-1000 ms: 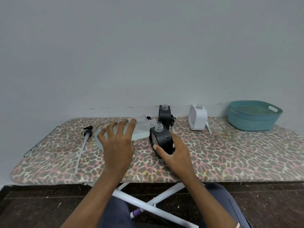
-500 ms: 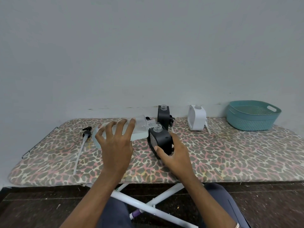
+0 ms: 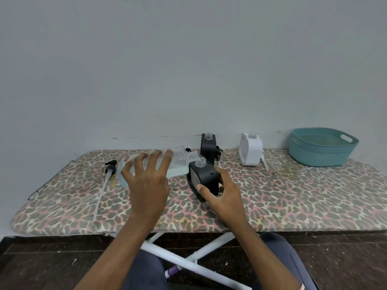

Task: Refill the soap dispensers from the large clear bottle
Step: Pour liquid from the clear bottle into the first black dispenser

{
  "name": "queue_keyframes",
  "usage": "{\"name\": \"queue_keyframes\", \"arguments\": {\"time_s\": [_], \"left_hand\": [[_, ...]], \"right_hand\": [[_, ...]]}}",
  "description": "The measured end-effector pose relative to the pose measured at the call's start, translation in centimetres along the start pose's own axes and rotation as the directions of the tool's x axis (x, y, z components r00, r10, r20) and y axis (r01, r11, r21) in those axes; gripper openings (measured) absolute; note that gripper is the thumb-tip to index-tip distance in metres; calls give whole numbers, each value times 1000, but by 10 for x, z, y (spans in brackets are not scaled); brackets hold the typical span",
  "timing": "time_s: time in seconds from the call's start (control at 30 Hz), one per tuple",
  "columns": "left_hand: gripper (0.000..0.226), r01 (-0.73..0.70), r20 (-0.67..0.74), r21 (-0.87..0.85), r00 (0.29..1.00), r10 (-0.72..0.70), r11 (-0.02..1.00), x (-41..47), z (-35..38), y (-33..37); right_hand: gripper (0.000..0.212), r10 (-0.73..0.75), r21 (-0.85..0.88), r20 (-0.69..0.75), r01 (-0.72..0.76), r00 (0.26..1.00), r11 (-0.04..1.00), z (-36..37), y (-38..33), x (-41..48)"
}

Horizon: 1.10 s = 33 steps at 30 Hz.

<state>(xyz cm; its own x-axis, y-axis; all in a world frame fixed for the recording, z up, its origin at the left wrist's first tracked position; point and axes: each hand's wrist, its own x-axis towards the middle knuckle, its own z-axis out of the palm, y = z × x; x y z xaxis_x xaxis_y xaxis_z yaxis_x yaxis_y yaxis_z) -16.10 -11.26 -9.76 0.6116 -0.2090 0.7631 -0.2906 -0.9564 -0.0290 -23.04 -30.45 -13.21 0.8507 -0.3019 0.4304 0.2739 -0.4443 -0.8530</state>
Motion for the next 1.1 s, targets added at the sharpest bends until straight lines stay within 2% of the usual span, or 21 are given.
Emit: {"name": "queue_keyframes", "arguments": {"time_s": [1.1], "left_hand": [[83,13,2,-9,1000,-13,1000,-1,-2,2]], "right_hand": [[41,21,55,-15,-21,1000,998,-2,-7,-4]]}}
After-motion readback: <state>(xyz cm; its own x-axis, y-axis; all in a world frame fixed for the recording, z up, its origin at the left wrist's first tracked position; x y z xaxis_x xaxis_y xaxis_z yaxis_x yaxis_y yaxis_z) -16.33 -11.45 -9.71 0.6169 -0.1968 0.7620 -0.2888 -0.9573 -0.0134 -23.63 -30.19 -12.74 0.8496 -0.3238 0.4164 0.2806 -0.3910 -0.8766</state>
